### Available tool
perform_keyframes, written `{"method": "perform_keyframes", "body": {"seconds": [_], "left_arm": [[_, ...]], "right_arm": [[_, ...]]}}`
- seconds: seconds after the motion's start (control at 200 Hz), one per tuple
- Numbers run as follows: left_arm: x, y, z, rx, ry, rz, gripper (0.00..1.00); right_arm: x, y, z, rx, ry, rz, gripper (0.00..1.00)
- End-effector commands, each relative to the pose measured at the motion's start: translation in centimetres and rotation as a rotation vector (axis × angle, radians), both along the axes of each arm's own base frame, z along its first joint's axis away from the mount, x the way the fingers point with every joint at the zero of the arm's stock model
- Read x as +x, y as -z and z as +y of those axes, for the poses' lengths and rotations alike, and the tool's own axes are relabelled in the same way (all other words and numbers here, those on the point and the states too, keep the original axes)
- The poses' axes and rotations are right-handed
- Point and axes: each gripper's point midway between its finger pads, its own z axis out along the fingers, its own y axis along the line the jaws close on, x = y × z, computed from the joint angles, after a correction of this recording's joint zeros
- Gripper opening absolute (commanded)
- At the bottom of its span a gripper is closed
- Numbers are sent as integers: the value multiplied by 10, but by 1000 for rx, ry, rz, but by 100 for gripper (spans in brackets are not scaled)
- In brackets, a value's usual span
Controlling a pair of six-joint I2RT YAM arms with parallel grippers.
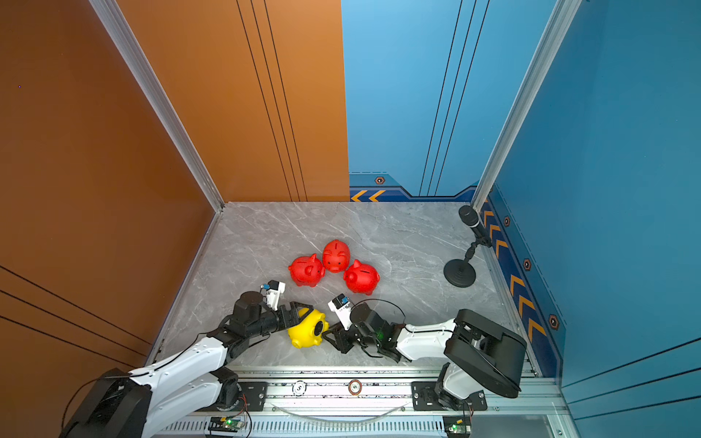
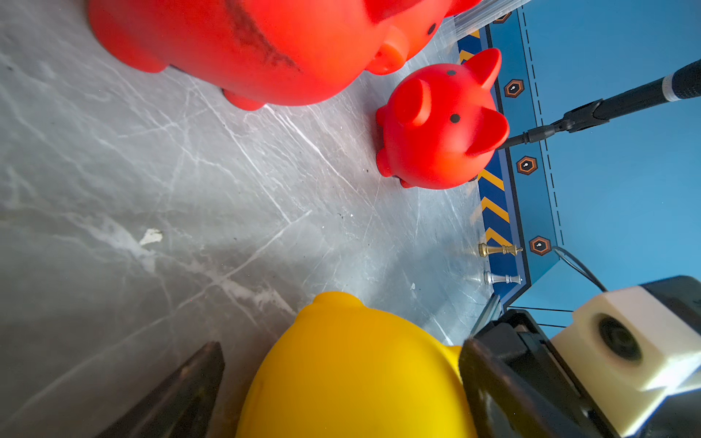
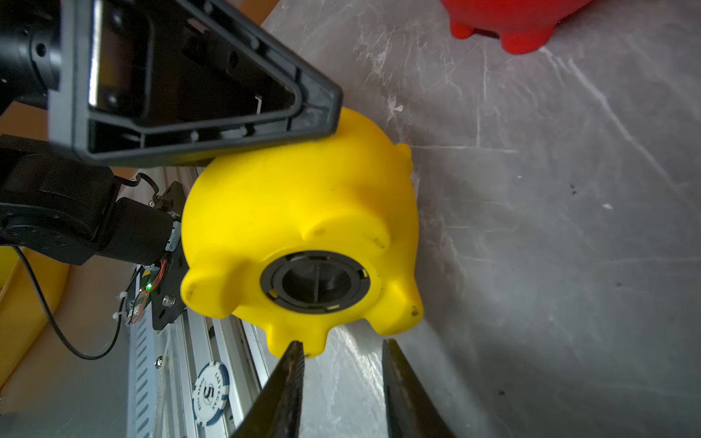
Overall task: Open piggy banks
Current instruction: Open the lid on the piggy bank.
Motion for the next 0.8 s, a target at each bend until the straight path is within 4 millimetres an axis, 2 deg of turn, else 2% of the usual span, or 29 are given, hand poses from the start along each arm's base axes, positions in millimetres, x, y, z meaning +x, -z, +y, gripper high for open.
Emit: {"method": "perform_keyframes", "body": {"seconds": [0.0, 0.381, 0.796], "left_arm": [[-18, 33, 10, 79, 14, 108, 98], [-19, 35, 8, 89, 25, 114, 98], [-22, 36, 7, 98, 24, 111, 98]], "right_arm": [[4, -14, 13, 52, 10, -14, 36], [13, -15, 15, 61, 56, -29, 32], [18, -16, 29, 84, 55, -20, 28]]}}
